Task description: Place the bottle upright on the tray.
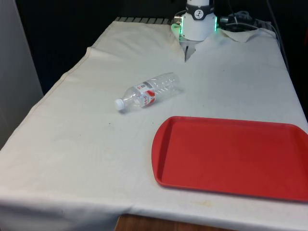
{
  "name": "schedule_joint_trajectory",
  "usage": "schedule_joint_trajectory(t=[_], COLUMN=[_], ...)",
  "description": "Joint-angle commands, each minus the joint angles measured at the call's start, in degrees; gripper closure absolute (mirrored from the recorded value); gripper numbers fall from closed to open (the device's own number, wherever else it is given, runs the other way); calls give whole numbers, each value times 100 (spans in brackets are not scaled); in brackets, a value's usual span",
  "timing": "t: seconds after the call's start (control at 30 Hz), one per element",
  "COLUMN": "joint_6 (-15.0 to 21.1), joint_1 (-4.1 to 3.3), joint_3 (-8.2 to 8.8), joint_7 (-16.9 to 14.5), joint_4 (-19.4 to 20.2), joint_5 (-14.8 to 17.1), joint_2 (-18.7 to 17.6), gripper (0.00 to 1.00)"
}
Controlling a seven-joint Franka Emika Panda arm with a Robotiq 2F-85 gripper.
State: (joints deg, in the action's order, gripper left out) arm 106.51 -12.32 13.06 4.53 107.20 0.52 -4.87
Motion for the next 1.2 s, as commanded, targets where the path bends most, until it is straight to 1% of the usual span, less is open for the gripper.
schedule_joint_trajectory(t=[0.0, 0.03, 0.17, 0.2, 0.23, 0.27, 0.3, 0.47, 0.5, 0.53, 0.63, 0.8, 0.83, 0.87, 1.0, 1.17], joint_6=[189, 269, 395, 286, 430, 498, 498, 596, 510, 602, 705, 859, 762, 888, 1003, 968], joint_1=[-17, -17, -17, 0, -23, -17, -17, -23, -6, -23, -17, -11, -6, -11, -11, -11], joint_3=[-11, -29, -74, -69, -80, -103, -103, -178, -172, -189, -229, -258, -252, -258, -269, -275], joint_7=[103, 160, 298, 212, 332, 395, 395, 590, 516, 619, 751, 888, 825, 922, 1106, 1100], joint_4=[109, 166, 275, 201, 298, 355, 355, 521, 458, 539, 613, 705, 642, 722, 825, 819], joint_5=[-103, -166, -298, -218, -332, -407, -407, -625, -550, -653, -773, -859, -796, -877, -974, -957], joint_2=[69, 97, 155, 92, 166, 189, 189, 315, 264, 332, 384, 435, 378, 435, 470, 458], gripper=[0, 0, 0, 0, 0, 0, 0, 0, 0, 0, 0, 0, 0, 0, 0, 0])
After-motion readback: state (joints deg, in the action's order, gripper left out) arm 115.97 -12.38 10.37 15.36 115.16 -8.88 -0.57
